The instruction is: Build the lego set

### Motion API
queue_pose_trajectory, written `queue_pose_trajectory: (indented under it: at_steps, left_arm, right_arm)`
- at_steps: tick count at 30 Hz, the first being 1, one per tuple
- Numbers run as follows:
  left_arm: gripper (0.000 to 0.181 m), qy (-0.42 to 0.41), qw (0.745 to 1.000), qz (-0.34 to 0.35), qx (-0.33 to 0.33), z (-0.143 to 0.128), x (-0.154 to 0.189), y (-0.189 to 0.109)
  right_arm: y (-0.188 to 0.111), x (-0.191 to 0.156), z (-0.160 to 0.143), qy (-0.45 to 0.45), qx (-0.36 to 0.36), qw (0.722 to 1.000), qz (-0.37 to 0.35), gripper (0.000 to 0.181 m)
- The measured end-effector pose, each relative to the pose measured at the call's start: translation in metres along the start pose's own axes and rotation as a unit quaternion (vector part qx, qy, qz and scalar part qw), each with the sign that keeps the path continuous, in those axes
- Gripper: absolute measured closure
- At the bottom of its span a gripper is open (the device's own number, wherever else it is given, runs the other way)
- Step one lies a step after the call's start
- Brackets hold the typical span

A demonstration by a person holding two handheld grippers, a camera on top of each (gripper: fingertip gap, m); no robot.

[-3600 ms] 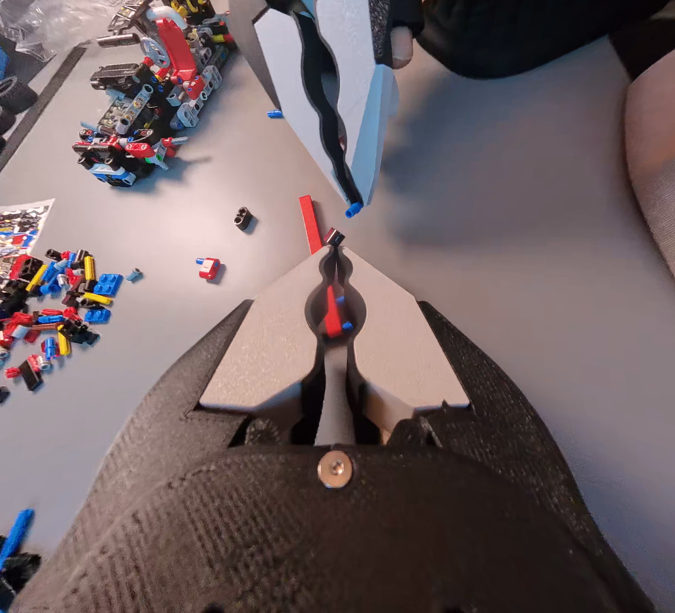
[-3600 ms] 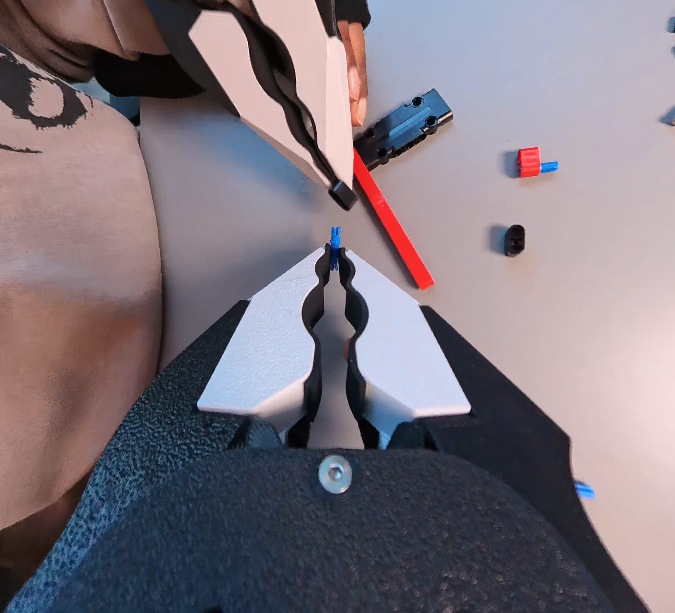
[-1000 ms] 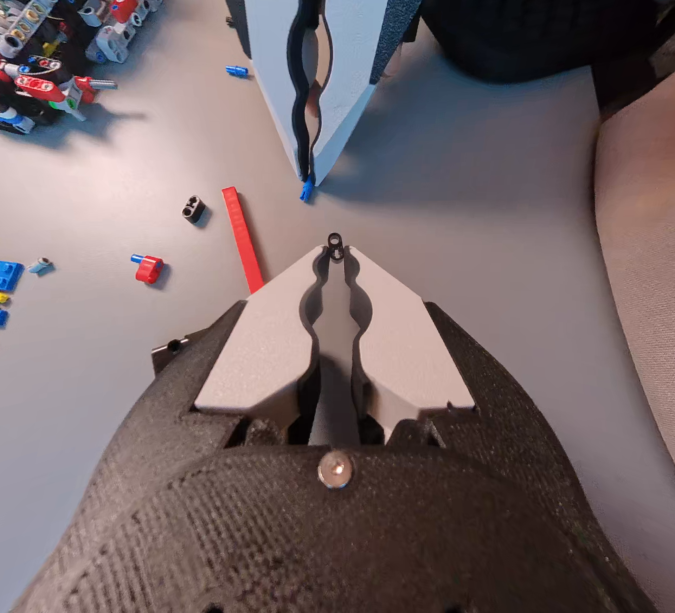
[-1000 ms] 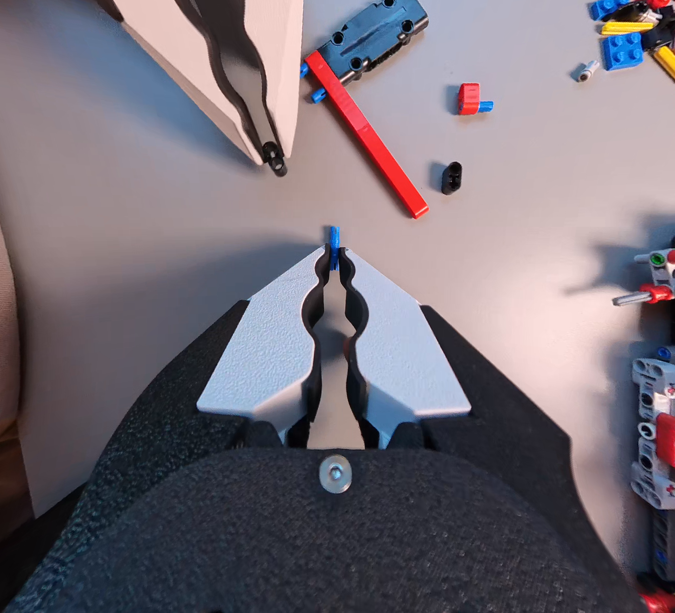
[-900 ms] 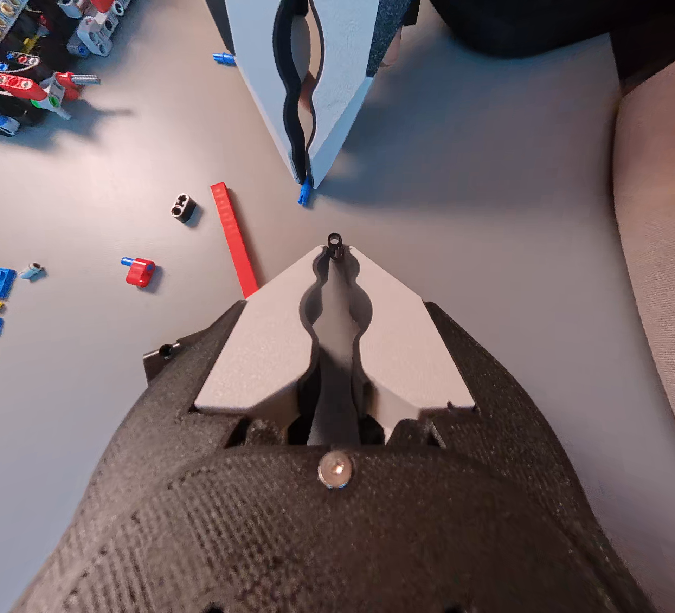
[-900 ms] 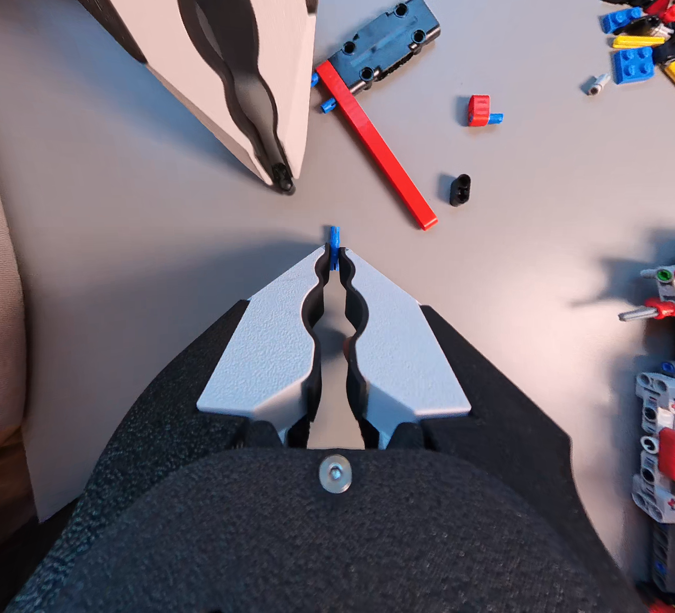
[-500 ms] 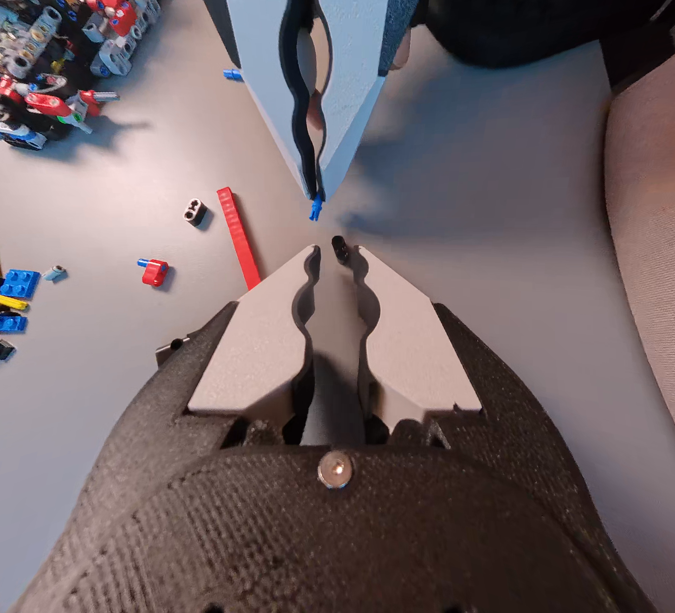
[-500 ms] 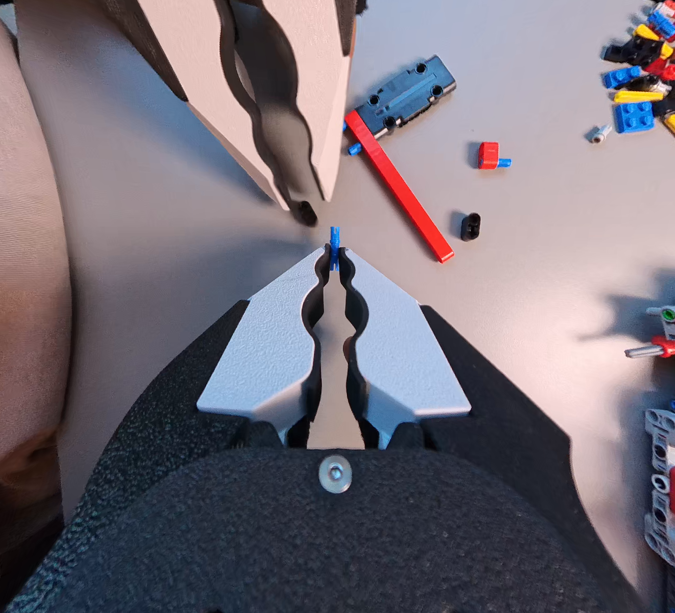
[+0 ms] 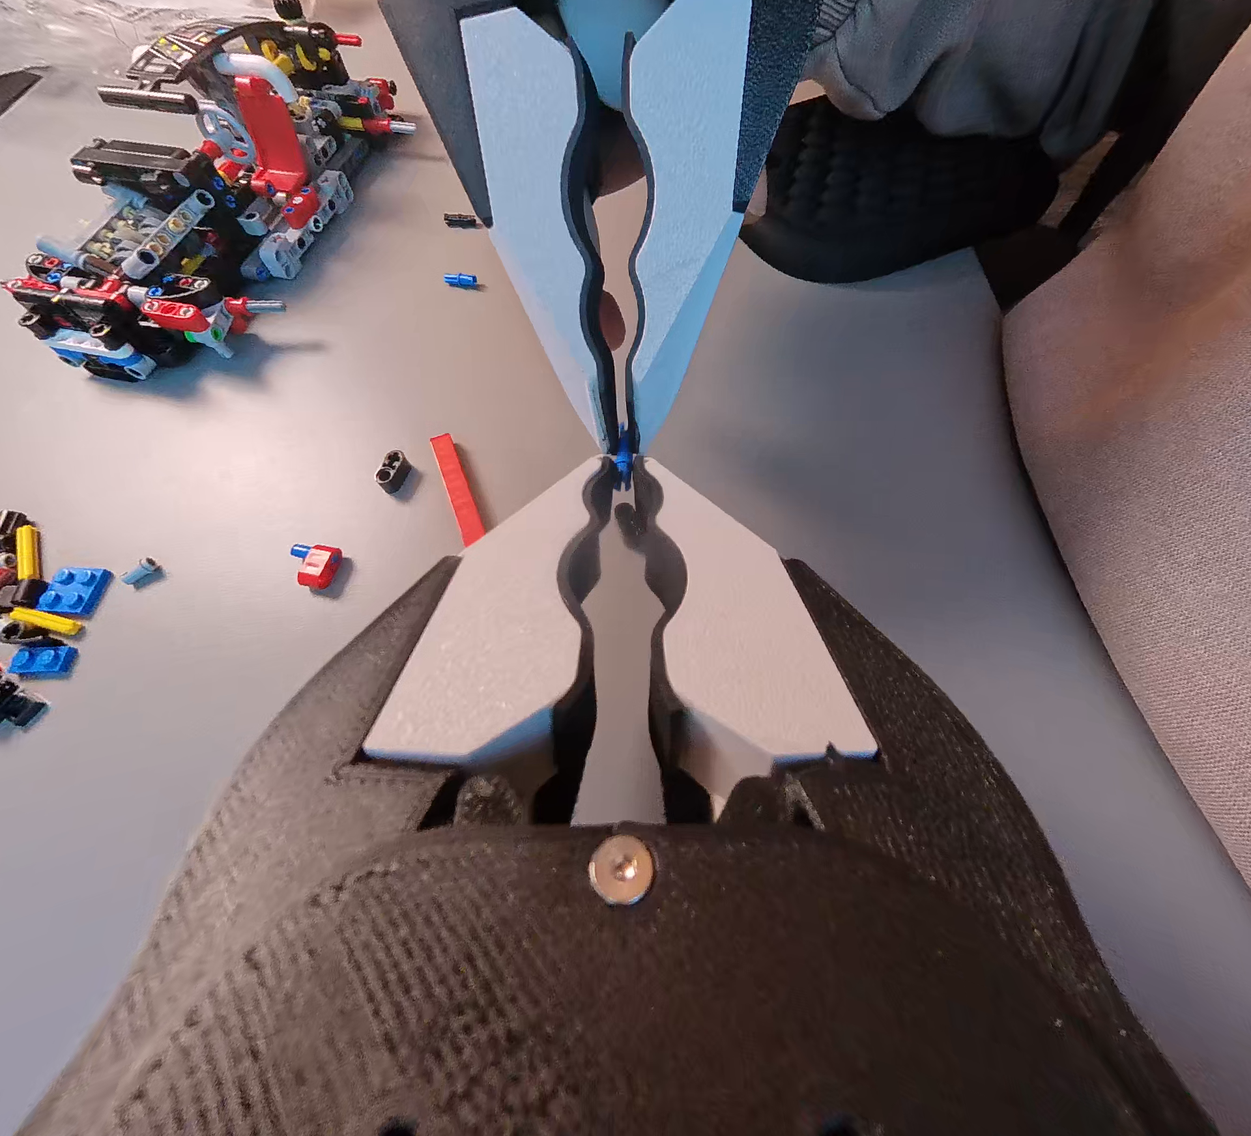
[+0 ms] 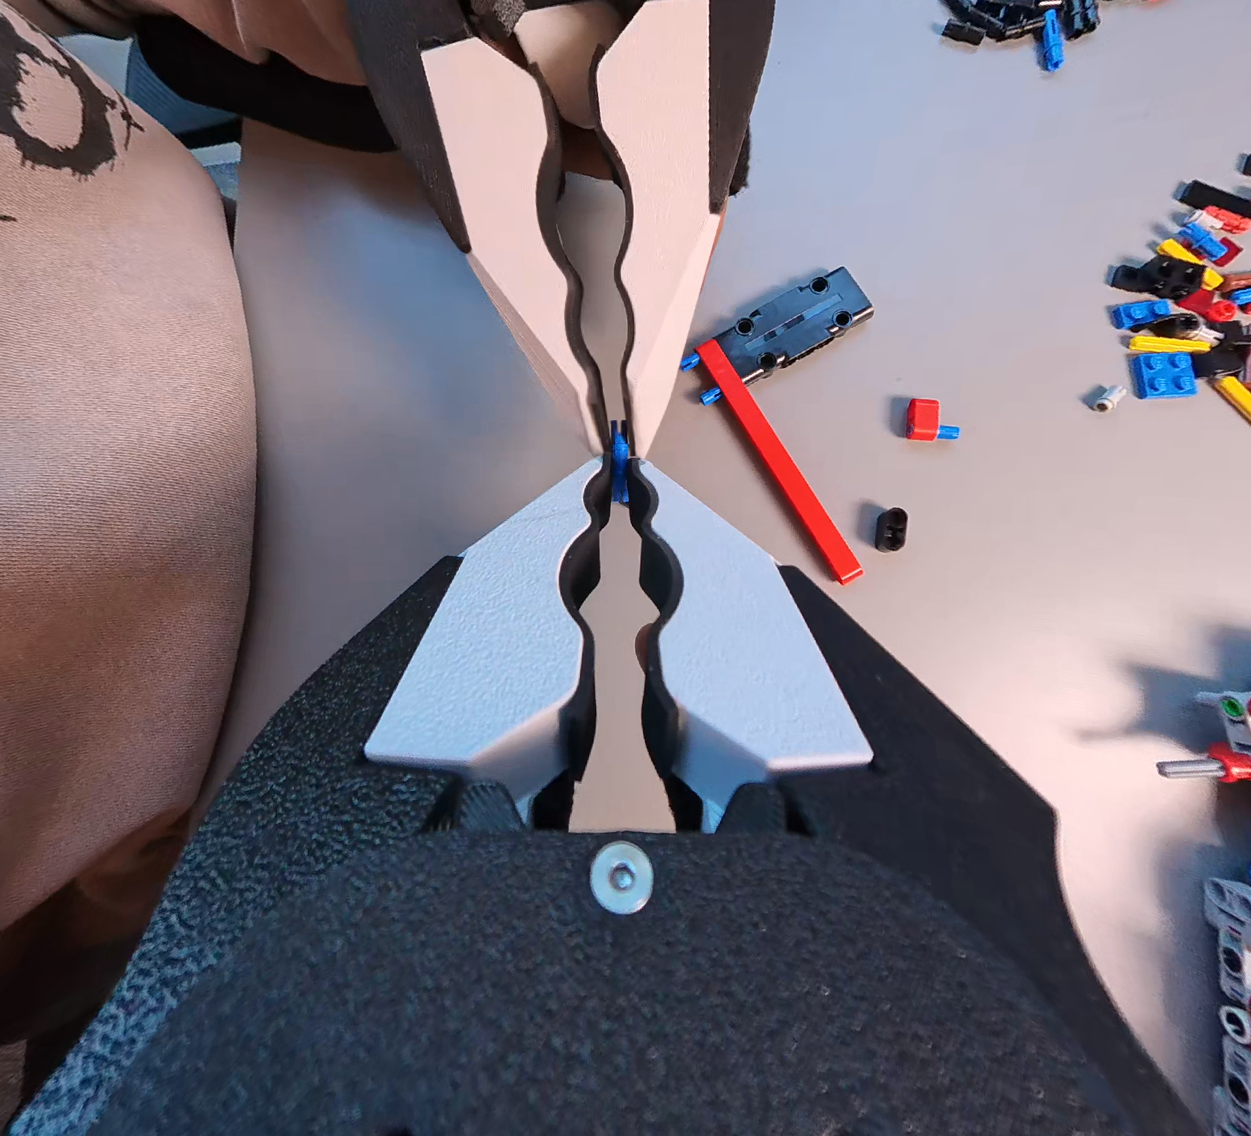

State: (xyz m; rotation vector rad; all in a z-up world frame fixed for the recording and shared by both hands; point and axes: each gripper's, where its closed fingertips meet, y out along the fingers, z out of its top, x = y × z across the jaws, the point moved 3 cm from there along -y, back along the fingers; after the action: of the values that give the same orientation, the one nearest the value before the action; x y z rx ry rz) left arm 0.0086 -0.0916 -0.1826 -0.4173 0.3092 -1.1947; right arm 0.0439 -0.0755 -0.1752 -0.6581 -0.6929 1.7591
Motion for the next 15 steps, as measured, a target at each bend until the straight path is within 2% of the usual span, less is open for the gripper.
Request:
queue_pose_trajectory:
  at_steps: [4, 6, 8, 10, 12, 15]
  left_arm:
    - [0.178, -0.015, 1.0, -0.014, 0.018, 0.005, 0.001, -0.003]
    - [0.178, -0.073, 0.993, -0.051, 0.075, 0.016, -0.001, -0.012]
    - [0.178, -0.161, 0.966, -0.105, 0.176, 0.034, -0.007, -0.029]
    - [0.179, -0.214, 0.934, -0.143, 0.248, 0.046, -0.013, -0.044]
    - [0.179, -0.243, 0.912, -0.175, 0.282, 0.051, -0.013, -0.049]
    - [0.178, -0.266, 0.89, -0.214, 0.301, 0.056, -0.009, -0.049]
  right_arm:
    - [-0.004, -0.001, 0.002, -0.004, 0.025, 1.0, 0.012, 0.18]
    - [-0.014, -0.004, 0.011, -0.033, 0.082, 0.996, 0.022, 0.178]
    - [-0.035, -0.01, 0.027, -0.064, 0.194, 0.978, 0.031, 0.159]
    - [-0.056, -0.011, 0.041, -0.08, 0.279, 0.957, 0.012, 0.154]
    - [-0.063, -0.009, 0.049, -0.104, 0.312, 0.944, -0.032, 0.154]
    - [-0.057, -0.011, 0.053, -0.131, 0.309, 0.94, -0.055, 0.157]
